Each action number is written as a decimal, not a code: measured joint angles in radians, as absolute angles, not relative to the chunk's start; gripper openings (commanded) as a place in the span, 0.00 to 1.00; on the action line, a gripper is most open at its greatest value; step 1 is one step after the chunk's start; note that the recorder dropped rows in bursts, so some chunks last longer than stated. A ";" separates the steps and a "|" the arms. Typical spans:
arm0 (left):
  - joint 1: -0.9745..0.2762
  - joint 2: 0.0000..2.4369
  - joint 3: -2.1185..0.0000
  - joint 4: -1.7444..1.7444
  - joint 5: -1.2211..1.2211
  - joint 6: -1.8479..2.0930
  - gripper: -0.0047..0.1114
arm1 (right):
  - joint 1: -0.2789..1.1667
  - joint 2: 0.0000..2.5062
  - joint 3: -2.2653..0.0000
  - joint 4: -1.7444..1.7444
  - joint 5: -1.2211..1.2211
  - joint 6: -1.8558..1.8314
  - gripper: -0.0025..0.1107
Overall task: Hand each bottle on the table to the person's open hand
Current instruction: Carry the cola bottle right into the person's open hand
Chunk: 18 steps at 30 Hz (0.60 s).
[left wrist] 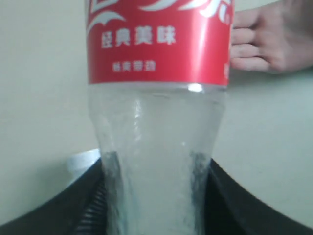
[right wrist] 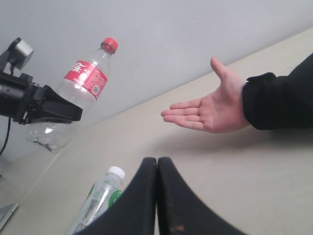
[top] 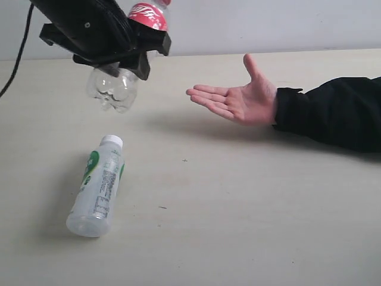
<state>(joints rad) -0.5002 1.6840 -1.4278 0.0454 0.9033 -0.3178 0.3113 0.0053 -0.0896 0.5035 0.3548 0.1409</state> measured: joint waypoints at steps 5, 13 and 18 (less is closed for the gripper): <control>-0.591 1.639 -1.409 -0.011 0.895 -0.332 0.04 | 0.311 0.005 -0.090 0.503 0.355 0.141 0.03; -0.638 1.660 -1.408 -0.192 0.785 -0.378 0.04 | 0.311 0.005 -0.090 0.503 0.355 0.141 0.03; -0.679 1.743 -1.408 -0.259 0.652 -0.406 0.04 | 0.311 0.005 -0.090 0.503 0.355 0.141 0.03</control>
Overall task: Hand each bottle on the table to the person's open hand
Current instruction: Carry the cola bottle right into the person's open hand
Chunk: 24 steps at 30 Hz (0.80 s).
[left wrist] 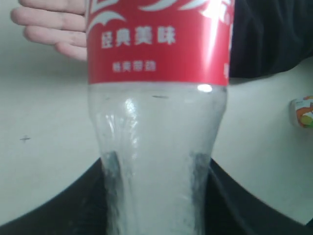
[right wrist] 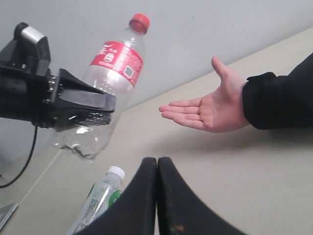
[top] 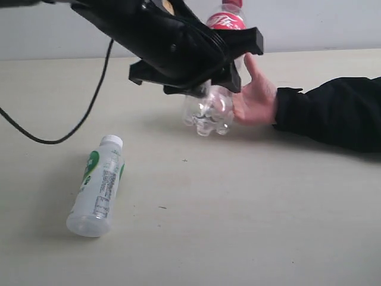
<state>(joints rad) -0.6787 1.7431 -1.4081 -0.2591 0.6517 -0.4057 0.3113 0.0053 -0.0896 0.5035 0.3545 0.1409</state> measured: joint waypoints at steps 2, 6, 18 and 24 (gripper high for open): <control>-0.694 1.780 -1.408 -0.264 0.602 -0.426 0.04 | 0.311 0.005 -0.090 0.503 0.355 0.141 0.03; -0.706 1.852 -1.410 -0.270 0.557 -0.443 0.04 | 0.311 0.005 -0.090 0.502 0.355 0.141 0.03; -0.691 2.024 -1.523 -0.297 0.438 -0.452 0.04 | 0.311 0.005 -0.090 0.502 0.355 0.141 0.03; -0.676 2.125 -1.625 -0.299 0.444 -0.452 0.04 | 0.311 0.005 -0.090 0.502 0.355 0.141 0.03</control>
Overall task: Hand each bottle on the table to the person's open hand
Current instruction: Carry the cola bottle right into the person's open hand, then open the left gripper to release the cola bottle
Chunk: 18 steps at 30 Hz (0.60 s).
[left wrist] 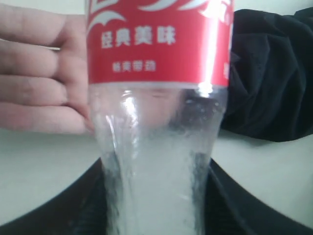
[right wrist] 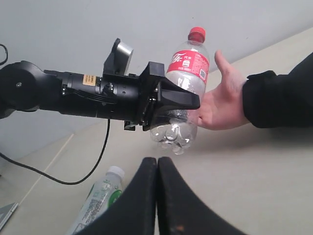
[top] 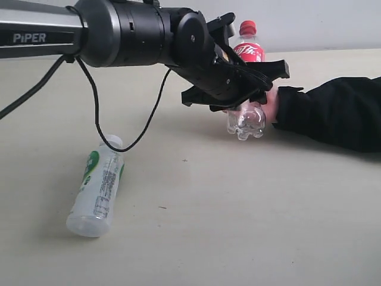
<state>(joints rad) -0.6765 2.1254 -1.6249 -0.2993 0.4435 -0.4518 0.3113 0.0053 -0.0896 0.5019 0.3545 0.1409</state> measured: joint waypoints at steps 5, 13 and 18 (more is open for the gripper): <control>-0.657 2.160 -1.635 -0.299 0.444 -0.452 0.04 | 0.311 0.005 -0.090 0.502 0.355 0.141 0.03; -0.652 2.195 -1.642 -0.299 0.430 -0.452 0.04 | 0.311 0.005 -0.090 0.502 0.355 0.141 0.03; -0.652 2.228 -1.672 -0.299 0.428 -0.452 0.04 | 0.311 0.005 -0.090 0.502 0.355 0.141 0.03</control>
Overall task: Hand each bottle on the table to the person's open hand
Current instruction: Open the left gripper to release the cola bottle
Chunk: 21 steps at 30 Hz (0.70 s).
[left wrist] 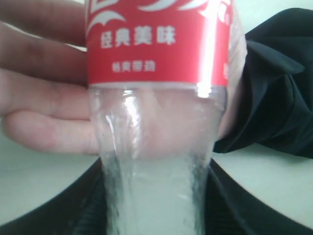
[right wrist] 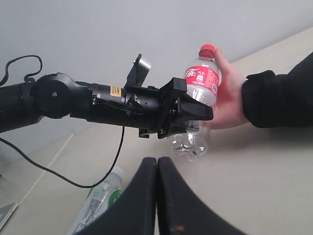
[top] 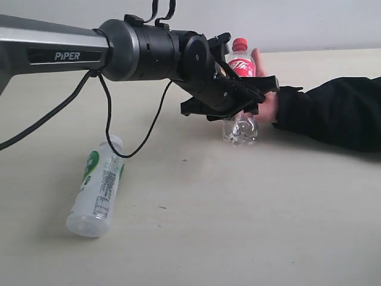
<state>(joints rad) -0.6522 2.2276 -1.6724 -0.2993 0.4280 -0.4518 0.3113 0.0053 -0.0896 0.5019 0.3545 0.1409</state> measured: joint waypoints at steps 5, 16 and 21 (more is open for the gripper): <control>-0.652 2.232 -1.700 -0.299 0.440 -0.452 0.04 | 0.311 0.005 -0.090 0.502 0.355 0.141 0.03; -0.650 2.232 -1.712 -0.276 0.444 -0.445 0.51 | 0.311 0.005 -0.090 0.502 0.355 0.141 0.03; -0.650 2.232 -1.712 -0.272 0.436 -0.412 0.60 | 0.311 0.005 -0.090 0.502 0.355 0.141 0.03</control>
